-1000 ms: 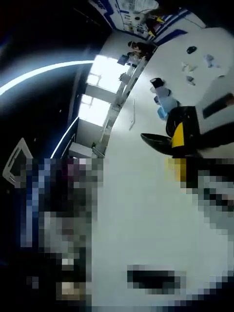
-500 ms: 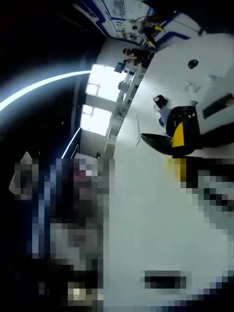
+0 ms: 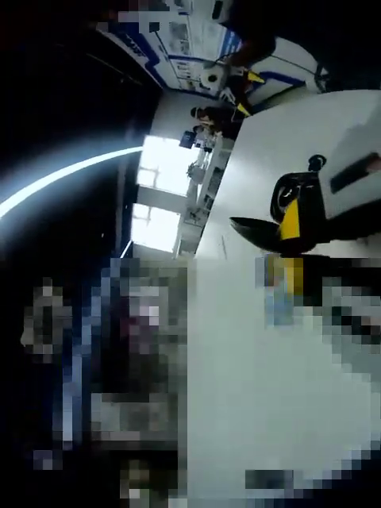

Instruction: Pick up the earbuds from the table and place the earbuds into the earbud case

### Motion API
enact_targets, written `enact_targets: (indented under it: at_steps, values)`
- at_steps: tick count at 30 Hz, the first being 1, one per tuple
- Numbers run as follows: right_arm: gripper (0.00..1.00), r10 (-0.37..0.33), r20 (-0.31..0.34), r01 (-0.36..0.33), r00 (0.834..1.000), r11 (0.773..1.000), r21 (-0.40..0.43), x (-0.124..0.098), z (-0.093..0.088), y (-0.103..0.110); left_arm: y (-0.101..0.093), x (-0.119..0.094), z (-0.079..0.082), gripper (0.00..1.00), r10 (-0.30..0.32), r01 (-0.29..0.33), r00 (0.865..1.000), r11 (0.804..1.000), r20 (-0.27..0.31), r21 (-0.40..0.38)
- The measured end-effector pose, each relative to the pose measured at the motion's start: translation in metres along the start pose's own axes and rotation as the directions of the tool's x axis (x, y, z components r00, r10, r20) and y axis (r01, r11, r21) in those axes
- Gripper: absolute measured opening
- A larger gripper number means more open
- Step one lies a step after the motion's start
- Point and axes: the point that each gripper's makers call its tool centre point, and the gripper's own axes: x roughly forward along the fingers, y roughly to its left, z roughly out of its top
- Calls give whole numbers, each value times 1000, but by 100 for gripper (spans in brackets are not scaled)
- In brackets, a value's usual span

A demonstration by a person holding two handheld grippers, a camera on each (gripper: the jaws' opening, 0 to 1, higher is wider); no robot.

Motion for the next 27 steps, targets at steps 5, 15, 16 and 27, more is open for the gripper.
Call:
enact_targets:
  at_steps: [5, 15, 16, 27]
  values:
    - [55, 1, 12, -1, 1000, 1000, 8, -6, -5, 5, -36, -2, -10, 7, -62, 62, 998, 998, 1, 17]
    - [55, 5, 27, -6, 1000, 1000, 29, -9, -13, 12, -83, 3, -29, 7, -134, 134, 991, 991, 2, 23]
    - [55, 6, 28, -6, 1000, 999, 32, -9, -14, 12, -89, 4, -32, 7, -143, 143, 990, 989, -2, 28]
    - [55, 19, 22, -21, 1000, 997, 68, -3, -25, 12, -124, 26, -70, 7, -203, 207, 977, 976, -57, 72]
